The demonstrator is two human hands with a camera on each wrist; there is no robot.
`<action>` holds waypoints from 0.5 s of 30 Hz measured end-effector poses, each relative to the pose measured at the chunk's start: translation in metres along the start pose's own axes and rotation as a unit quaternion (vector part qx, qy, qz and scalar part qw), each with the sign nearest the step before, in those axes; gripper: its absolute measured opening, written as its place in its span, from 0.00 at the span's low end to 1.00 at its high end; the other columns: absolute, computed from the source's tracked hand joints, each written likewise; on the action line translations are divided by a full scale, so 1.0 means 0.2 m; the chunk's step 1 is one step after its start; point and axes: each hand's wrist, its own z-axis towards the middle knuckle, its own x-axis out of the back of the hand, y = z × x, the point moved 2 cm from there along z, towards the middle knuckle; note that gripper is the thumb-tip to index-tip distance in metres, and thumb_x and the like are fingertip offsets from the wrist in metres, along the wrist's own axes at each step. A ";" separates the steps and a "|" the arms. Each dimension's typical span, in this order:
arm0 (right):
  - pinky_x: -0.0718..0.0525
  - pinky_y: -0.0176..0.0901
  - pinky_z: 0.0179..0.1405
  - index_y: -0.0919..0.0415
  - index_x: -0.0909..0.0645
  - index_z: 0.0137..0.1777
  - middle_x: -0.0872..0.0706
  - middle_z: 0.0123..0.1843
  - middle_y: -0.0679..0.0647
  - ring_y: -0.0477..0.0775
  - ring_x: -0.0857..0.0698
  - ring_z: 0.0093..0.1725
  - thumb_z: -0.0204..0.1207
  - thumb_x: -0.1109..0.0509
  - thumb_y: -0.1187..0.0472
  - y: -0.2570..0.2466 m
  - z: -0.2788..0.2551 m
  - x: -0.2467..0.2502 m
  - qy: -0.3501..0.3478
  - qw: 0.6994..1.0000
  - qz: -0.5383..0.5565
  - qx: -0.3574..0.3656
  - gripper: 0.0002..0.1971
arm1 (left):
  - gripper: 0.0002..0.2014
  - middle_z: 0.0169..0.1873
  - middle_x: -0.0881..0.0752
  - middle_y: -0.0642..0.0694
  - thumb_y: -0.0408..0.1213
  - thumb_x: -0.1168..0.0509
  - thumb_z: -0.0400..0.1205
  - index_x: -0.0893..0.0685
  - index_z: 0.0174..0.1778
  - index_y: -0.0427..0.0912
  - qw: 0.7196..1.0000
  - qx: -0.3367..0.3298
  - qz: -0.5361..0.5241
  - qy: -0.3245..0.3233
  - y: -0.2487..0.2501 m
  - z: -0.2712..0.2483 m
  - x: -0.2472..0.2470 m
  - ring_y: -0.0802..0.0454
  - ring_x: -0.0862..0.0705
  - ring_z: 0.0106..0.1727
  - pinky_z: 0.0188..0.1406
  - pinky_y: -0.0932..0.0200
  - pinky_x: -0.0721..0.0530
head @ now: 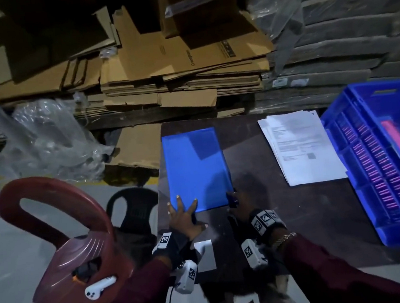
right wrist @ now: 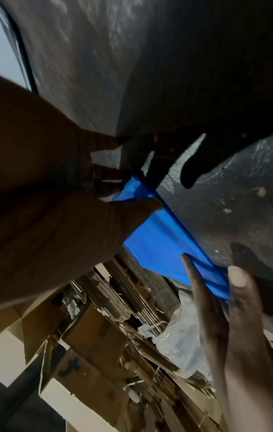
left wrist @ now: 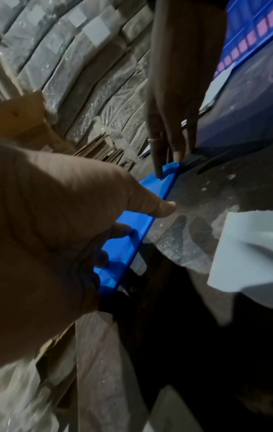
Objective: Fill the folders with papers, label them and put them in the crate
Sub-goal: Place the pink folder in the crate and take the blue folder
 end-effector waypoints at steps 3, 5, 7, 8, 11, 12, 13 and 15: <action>0.22 0.39 0.59 0.67 0.19 0.69 0.16 0.66 0.60 0.60 0.16 0.64 0.69 0.23 0.69 0.06 -0.03 0.03 0.071 0.992 0.083 -0.055 0.26 | 0.45 0.86 0.58 0.41 0.56 0.28 0.74 0.46 0.85 0.62 0.999 -0.035 0.016 -0.022 0.05 -0.02 -0.02 0.32 0.60 0.85 0.82 0.33 0.50; 0.19 0.41 0.58 0.72 0.20 0.69 0.15 0.65 0.64 0.60 0.16 0.63 0.69 0.23 0.73 0.11 -0.08 0.06 0.119 0.977 0.157 -0.088 0.26 | 0.44 0.86 0.56 0.41 0.56 0.28 0.75 0.44 0.84 0.61 0.998 -0.049 0.023 -0.029 0.09 -0.03 -0.03 0.32 0.58 0.85 0.82 0.34 0.49; 0.19 0.41 0.56 0.75 0.20 0.67 0.15 0.63 0.64 0.56 0.16 0.60 0.70 0.24 0.76 0.18 -0.12 0.08 0.132 0.964 0.204 -0.108 0.24 | 0.42 0.86 0.53 0.41 0.54 0.29 0.75 0.42 0.84 0.60 0.998 -0.053 0.015 -0.035 0.13 -0.05 -0.05 0.31 0.54 0.85 0.82 0.34 0.48; 0.19 0.42 0.56 0.75 0.20 0.67 0.15 0.63 0.64 0.54 0.17 0.59 0.71 0.25 0.76 0.21 -0.15 0.09 0.136 0.959 0.219 -0.119 0.23 | 0.42 0.86 0.51 0.41 0.55 0.30 0.75 0.41 0.84 0.59 0.997 -0.059 0.005 -0.041 0.15 -0.06 -0.06 0.31 0.52 0.85 0.82 0.34 0.47; 0.14 0.51 0.56 0.74 0.17 0.62 0.12 0.57 0.62 0.56 0.14 0.55 0.71 0.25 0.76 0.33 -0.25 0.11 0.158 0.941 0.259 -0.150 0.19 | 0.48 0.85 0.47 0.39 0.64 0.40 0.64 0.41 0.84 0.59 0.995 -0.080 -0.008 -0.051 0.22 -0.11 -0.11 0.32 0.45 0.84 0.82 0.36 0.42; 0.12 0.55 0.53 0.73 0.15 0.58 0.11 0.52 0.63 0.58 0.13 0.51 0.70 0.26 0.77 0.36 -0.28 0.11 0.168 0.930 0.282 -0.165 0.15 | 0.49 0.85 0.45 0.39 0.66 0.44 0.61 0.42 0.84 0.61 0.995 -0.092 0.005 -0.046 0.23 -0.12 -0.14 0.33 0.43 0.84 0.82 0.38 0.41; 0.12 0.56 0.48 0.74 0.14 0.53 0.10 0.46 0.63 0.59 0.14 0.47 0.69 0.27 0.79 0.39 -0.31 0.10 0.176 0.921 0.306 -0.167 0.12 | 0.50 0.85 0.45 0.40 0.67 0.45 0.61 0.43 0.84 0.63 0.994 -0.100 0.014 -0.044 0.25 -0.13 -0.16 0.34 0.42 0.84 0.81 0.39 0.41; 0.13 0.46 0.37 0.79 0.16 0.50 0.13 0.42 0.63 0.57 0.16 0.45 0.69 0.30 0.84 0.43 -0.37 0.09 0.183 0.908 0.337 -0.170 0.11 | 0.48 0.85 0.46 0.41 0.65 0.41 0.63 0.45 0.83 0.65 0.993 -0.104 0.016 -0.050 0.26 -0.15 -0.22 0.36 0.43 0.84 0.81 0.39 0.40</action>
